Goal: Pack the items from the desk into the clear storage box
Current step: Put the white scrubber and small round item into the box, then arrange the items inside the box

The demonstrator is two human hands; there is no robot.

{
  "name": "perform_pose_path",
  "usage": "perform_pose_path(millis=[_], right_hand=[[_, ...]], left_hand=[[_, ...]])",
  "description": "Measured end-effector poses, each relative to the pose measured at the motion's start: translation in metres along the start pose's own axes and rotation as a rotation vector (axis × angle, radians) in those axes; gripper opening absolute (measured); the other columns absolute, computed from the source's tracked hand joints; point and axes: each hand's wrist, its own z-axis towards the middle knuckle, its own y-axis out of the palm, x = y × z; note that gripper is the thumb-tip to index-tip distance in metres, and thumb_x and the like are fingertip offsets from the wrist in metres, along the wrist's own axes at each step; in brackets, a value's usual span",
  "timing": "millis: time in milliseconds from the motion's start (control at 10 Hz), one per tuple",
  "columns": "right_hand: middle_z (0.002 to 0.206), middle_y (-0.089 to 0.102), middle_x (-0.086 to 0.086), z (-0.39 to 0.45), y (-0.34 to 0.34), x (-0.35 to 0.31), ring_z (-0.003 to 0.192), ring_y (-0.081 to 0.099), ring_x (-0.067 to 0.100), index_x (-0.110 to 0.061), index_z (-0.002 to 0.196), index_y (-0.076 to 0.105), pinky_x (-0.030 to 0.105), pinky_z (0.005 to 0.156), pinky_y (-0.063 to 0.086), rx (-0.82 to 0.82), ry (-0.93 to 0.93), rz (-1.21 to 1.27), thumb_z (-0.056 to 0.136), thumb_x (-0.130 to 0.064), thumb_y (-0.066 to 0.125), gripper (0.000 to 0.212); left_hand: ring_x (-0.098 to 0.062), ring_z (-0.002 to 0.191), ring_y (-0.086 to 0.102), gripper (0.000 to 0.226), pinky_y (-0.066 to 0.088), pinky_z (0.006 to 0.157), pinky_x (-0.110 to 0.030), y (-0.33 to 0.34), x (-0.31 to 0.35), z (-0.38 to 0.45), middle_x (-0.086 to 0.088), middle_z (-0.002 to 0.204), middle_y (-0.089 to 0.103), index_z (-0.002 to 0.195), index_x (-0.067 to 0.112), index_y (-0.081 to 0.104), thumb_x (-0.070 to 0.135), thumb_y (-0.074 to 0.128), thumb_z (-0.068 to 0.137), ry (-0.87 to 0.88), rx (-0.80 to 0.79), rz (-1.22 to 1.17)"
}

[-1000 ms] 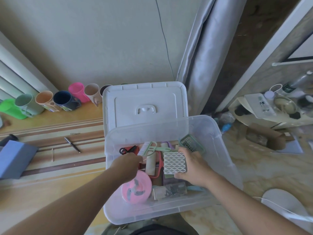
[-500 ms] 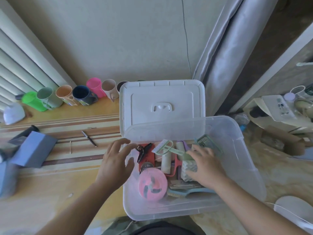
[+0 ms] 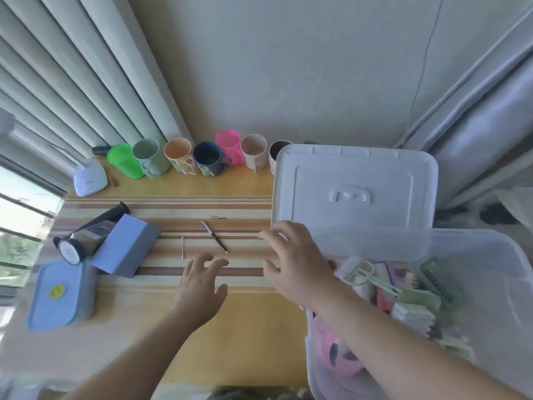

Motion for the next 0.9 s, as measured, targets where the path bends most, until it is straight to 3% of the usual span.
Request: perform_pose_path(millis=[100, 200, 300, 400, 500, 600, 700, 800, 900], right_hand=[[0.122, 0.054, -0.001, 0.046, 0.052, -0.02, 0.116, 0.05, 0.028, -0.018, 0.125, 0.063, 0.044, 0.09, 0.051, -0.153, 0.056, -0.064, 0.089, -0.034, 0.066, 0.039], [0.119, 0.05, -0.001, 0.085, 0.106, -0.023, 0.116, 0.047, 0.027, -0.019, 0.123, 0.062, 0.04, 0.087, 0.049, -0.33, 0.169, -0.127, 0.094, -0.041, 0.062, 0.036], [0.105, 0.044, -0.001, 0.111, 0.156, -0.014, 0.11, 0.049, 0.028, -0.017, 0.106, 0.062, 0.038, 0.073, 0.043, -0.399, 0.263, -0.186, 0.095, -0.04, 0.062, 0.025], [0.106, 0.044, 0.0, 0.13, 0.197, -0.008, 0.112, 0.049, 0.028, -0.017, 0.104, 0.065, 0.036, 0.071, 0.039, -0.411, 0.325, -0.248, 0.095, -0.037, 0.063, 0.022], [0.119, 0.049, 0.004, 0.141, 0.223, -0.006, 0.115, 0.047, 0.029, -0.016, 0.11, 0.066, 0.039, 0.08, 0.046, -0.416, 0.363, -0.243, 0.095, -0.032, 0.062, 0.022], [0.12, 0.052, 0.004, 0.142, 0.236, 0.0, 0.115, 0.048, 0.031, -0.016, 0.11, 0.067, 0.042, 0.082, 0.049, -0.396, 0.381, -0.26, 0.094, -0.02, 0.063, 0.017], [0.116, 0.055, 0.004, 0.129, 0.236, 0.007, 0.113, 0.049, 0.031, -0.015, 0.106, 0.068, 0.04, 0.073, 0.04, -0.402, 0.387, -0.295, 0.098, -0.023, 0.06, 0.013], [0.107, 0.057, 0.002, 0.104, 0.22, 0.013, 0.103, 0.051, 0.031, -0.017, 0.093, 0.068, 0.038, 0.067, 0.035, -0.358, 0.35, -0.345, 0.093, -0.03, 0.065, 0.013], [0.099, 0.056, -0.003, 0.081, 0.212, 0.023, 0.095, 0.051, 0.028, -0.021, 0.086, 0.067, 0.038, 0.066, 0.044, -0.307, 0.449, -0.299, 0.09, -0.032, 0.07, 0.012]], left_hand=[[-0.033, 0.14, 0.033, 0.057, 0.034, 0.115, -0.046, -0.011, -0.049, 0.011, -0.006, 0.153, 0.035, 0.144, 0.036, 0.05, 0.03, 0.065, 0.089, -0.097, -0.103, 0.081], [-0.032, 0.144, 0.027, 0.06, 0.03, 0.118, -0.043, -0.017, -0.093, 0.025, -0.005, 0.16, 0.026, 0.148, 0.039, 0.043, 0.031, 0.061, 0.092, -0.154, -0.169, 0.122], [-0.032, 0.147, 0.026, 0.062, 0.033, 0.117, -0.044, -0.019, -0.126, 0.042, -0.002, 0.161, 0.022, 0.15, 0.042, 0.038, 0.031, 0.06, 0.093, -0.204, -0.234, 0.119], [-0.03, 0.14, 0.037, 0.059, 0.04, 0.11, -0.04, -0.016, -0.149, 0.058, -0.001, 0.153, 0.036, 0.148, 0.036, 0.042, 0.027, 0.058, 0.092, -0.206, -0.251, 0.1], [-0.024, 0.118, 0.054, 0.046, 0.046, 0.087, -0.035, -0.012, -0.156, 0.08, 0.001, 0.129, 0.057, 0.139, 0.031, 0.052, 0.027, 0.053, 0.093, -0.24, -0.306, 0.118], [-0.023, 0.09, 0.057, 0.024, 0.049, 0.073, -0.035, -0.013, -0.153, 0.104, -0.002, 0.108, 0.065, 0.115, 0.025, 0.059, 0.036, 0.05, 0.096, -0.252, -0.328, 0.14], [-0.027, 0.09, 0.067, 0.021, 0.053, 0.074, -0.036, -0.019, -0.143, 0.124, -0.005, 0.101, 0.071, 0.097, 0.024, 0.063, 0.039, 0.048, 0.101, -0.236, -0.257, 0.121], [-0.03, 0.092, 0.069, 0.027, 0.047, 0.068, -0.035, -0.022, -0.136, 0.14, -0.008, 0.099, 0.071, 0.102, 0.018, 0.066, 0.041, 0.052, 0.1, -0.256, -0.212, 0.11], [-0.028, 0.085, 0.065, 0.02, 0.045, 0.064, -0.035, -0.016, -0.131, 0.147, -0.006, 0.092, 0.067, 0.106, 0.013, 0.065, 0.029, 0.053, 0.101, -0.23, -0.25, 0.186]])
